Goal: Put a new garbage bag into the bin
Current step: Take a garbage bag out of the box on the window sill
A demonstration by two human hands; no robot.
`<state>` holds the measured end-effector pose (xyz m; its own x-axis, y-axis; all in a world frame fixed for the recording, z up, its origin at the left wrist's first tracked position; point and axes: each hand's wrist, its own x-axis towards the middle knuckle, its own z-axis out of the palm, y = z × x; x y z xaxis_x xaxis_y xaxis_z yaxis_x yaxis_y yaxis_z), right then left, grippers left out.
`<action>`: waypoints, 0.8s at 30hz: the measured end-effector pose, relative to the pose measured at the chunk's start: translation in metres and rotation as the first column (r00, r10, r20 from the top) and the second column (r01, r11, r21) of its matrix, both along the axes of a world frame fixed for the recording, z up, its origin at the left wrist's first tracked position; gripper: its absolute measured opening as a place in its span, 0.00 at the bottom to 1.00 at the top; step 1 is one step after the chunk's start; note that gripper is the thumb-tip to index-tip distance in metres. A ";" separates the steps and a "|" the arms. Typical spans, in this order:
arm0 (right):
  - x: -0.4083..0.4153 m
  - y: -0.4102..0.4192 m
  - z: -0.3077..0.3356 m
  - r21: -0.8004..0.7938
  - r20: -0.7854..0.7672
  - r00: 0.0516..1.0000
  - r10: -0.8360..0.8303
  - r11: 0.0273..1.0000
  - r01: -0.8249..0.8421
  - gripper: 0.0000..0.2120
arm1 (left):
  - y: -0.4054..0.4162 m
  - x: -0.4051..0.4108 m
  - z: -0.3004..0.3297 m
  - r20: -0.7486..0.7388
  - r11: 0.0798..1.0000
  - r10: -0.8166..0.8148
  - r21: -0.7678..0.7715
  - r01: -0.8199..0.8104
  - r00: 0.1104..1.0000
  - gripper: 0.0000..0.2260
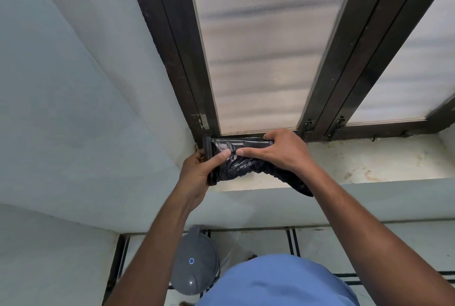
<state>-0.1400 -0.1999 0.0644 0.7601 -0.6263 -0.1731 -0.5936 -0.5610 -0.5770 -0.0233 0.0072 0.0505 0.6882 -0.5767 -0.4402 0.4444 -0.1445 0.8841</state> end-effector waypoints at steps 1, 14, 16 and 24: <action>0.001 0.001 -0.001 -0.001 0.004 1.000 -0.003 1.000 0.003 0.55 | 0.001 0.001 -0.002 0.017 1.000 0.022 0.012 -0.022 1.000 0.20; 0.018 0.007 0.011 -0.200 -0.084 0.989 0.121 0.970 -0.135 0.36 | 0.003 0.016 0.002 -0.013 0.999 0.022 -0.025 -0.022 1.000 0.15; 0.028 0.018 0.023 0.043 0.017 0.973 0.232 0.972 -0.232 0.40 | -0.001 0.015 0.003 0.004 0.998 -0.031 -0.048 0.031 1.000 0.15; 0.045 0.019 0.009 0.425 0.280 0.953 0.120 0.874 -0.235 0.20 | -0.004 0.028 0.010 -0.090 0.990 -0.064 -0.131 0.052 0.994 0.15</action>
